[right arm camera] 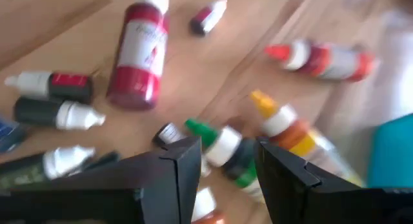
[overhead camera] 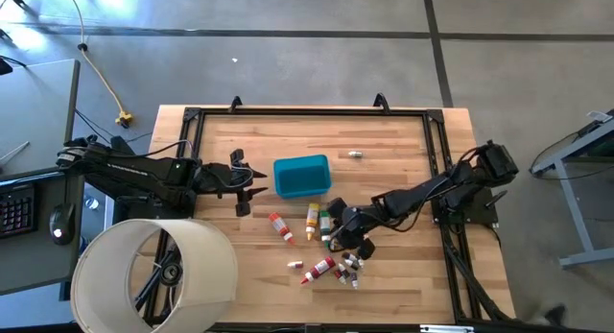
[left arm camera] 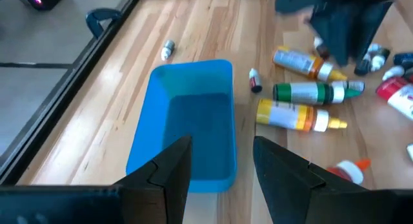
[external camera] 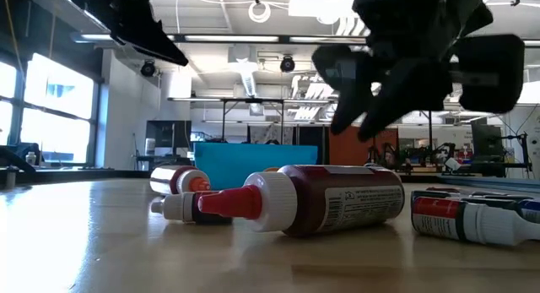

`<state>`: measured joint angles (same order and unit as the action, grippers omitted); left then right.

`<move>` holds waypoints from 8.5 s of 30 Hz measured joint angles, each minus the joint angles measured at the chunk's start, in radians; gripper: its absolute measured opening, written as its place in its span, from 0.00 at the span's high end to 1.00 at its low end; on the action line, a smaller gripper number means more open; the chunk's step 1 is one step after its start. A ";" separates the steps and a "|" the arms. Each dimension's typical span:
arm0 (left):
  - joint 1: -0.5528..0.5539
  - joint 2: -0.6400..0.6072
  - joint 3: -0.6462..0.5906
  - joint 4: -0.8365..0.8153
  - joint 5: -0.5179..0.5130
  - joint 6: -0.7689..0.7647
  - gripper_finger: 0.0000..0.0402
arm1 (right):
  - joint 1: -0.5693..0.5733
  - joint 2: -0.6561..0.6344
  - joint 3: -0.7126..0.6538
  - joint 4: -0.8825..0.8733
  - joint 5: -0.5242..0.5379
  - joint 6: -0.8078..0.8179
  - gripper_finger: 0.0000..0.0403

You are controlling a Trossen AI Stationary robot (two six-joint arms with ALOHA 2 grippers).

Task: Pick & Place food coloring
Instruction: Put the big right yellow food coloring bottle into the bin, then put the big green food coloring bottle into the bin

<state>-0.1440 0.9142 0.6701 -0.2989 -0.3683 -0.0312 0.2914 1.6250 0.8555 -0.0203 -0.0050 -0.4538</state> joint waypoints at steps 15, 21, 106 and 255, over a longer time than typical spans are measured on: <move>0.000 0.000 0.000 -0.011 0.001 0.001 0.60 | 0.050 -0.073 0.000 0.006 0.065 0.033 0.67; 0.000 0.000 0.000 -0.011 0.001 0.000 0.60 | 0.024 -0.071 0.000 0.008 0.025 0.186 0.67; 0.000 0.000 0.000 0.020 -0.003 0.026 0.60 | -0.192 -0.120 -0.187 0.934 0.124 0.171 0.70; 0.000 0.000 0.000 0.055 -0.011 0.004 0.60 | -0.231 0.300 0.301 -0.230 -0.253 -0.222 0.66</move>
<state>-0.1440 0.9146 0.6704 -0.2436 -0.3790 -0.0273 0.0603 1.9247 1.1564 -0.2501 -0.2581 -0.6757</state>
